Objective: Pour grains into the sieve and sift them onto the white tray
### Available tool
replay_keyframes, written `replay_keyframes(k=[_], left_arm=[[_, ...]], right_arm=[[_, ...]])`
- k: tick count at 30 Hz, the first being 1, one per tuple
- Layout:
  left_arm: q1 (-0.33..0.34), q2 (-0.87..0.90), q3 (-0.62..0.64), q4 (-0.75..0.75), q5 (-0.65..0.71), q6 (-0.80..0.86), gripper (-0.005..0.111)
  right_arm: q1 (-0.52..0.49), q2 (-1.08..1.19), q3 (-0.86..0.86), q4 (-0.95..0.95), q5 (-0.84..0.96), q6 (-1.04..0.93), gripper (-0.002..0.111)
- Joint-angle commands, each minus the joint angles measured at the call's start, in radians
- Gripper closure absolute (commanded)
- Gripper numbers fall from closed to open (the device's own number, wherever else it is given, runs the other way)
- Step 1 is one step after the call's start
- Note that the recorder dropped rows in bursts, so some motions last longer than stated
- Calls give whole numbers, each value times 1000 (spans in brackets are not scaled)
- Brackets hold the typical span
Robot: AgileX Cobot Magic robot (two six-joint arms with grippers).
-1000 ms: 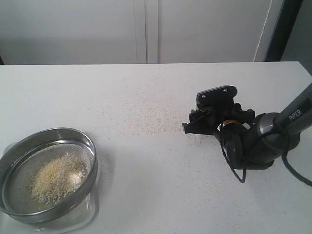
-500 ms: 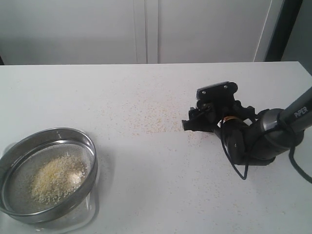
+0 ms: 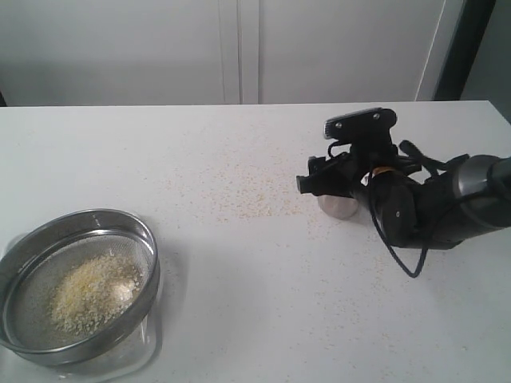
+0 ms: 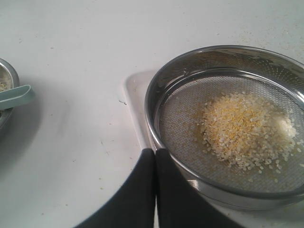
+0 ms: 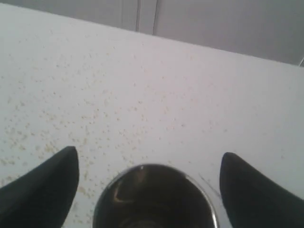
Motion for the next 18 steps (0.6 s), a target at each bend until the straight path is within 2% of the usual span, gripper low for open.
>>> replay_keyframes(k=[1,6,9,14,18], left_arm=[[-1,-5,5,-9,0,0,107],[-1,-5,5,-9,0,0,107],[-1,-5,5,-9,0,0,107],[-1,-5,5,-9,0,0,107],[-1,-5,5,-9,0,0,107]], right_arm=[[-9,-107,-1,7,25,-4,33],[-9,-226,-1,2,132,-7,35],[-9,-296,-1,2,254,-7,41],[-9,-379,-1,2,556,-68,65],[-9,-420,-1,2,727,-132,84]])
